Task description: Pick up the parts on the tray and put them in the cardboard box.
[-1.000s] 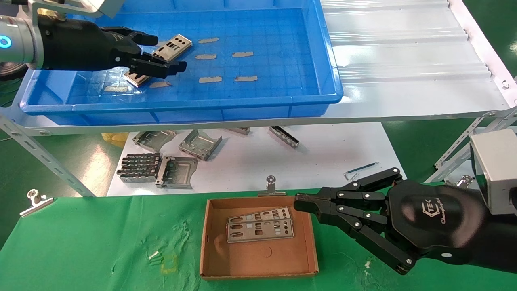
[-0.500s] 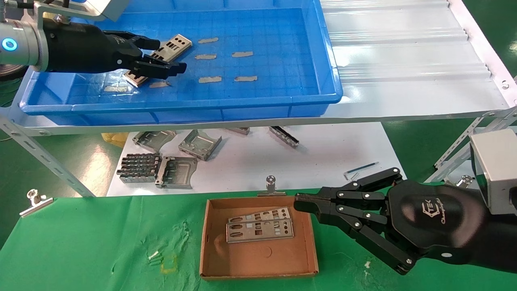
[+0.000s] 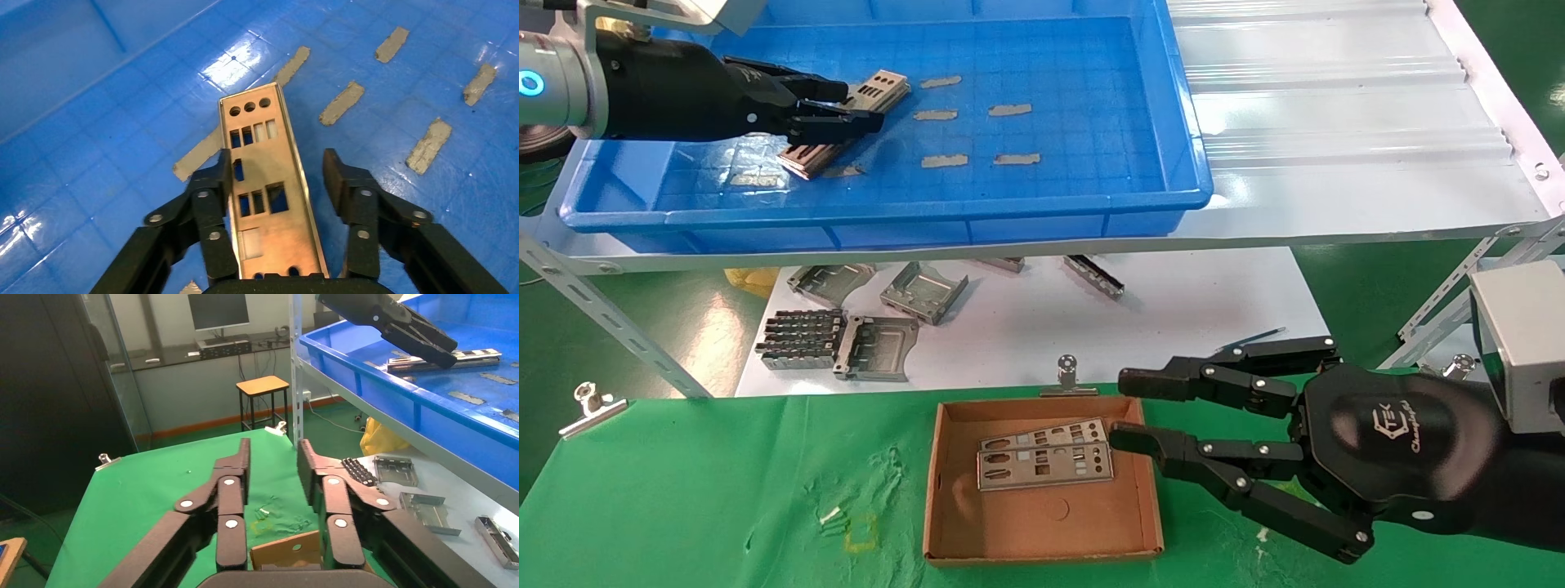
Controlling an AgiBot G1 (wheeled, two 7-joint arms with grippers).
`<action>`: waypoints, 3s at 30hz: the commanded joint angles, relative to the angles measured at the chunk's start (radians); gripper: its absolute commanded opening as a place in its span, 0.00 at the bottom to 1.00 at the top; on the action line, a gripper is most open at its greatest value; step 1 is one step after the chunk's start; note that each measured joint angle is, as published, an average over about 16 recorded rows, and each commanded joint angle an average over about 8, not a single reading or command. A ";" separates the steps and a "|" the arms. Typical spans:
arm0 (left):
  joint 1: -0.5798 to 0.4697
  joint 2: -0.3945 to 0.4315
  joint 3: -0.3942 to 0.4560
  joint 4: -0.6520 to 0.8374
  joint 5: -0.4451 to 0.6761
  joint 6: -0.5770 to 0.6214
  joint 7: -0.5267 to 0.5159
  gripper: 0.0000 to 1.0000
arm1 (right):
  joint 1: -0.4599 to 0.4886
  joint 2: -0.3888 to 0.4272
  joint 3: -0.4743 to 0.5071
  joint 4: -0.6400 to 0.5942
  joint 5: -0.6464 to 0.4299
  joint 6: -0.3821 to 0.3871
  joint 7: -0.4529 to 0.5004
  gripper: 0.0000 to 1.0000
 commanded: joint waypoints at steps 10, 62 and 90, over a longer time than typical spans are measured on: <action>-0.005 -0.001 -0.001 0.010 -0.001 -0.008 0.010 0.00 | 0.000 0.000 0.000 0.000 0.000 0.000 0.000 1.00; -0.041 -0.003 -0.014 0.023 -0.019 -0.050 0.039 0.00 | 0.000 0.000 0.000 0.000 0.000 0.000 0.000 1.00; -0.063 -0.040 -0.074 -0.026 -0.108 0.032 0.111 0.00 | 0.000 0.000 0.000 0.000 0.000 0.000 0.000 1.00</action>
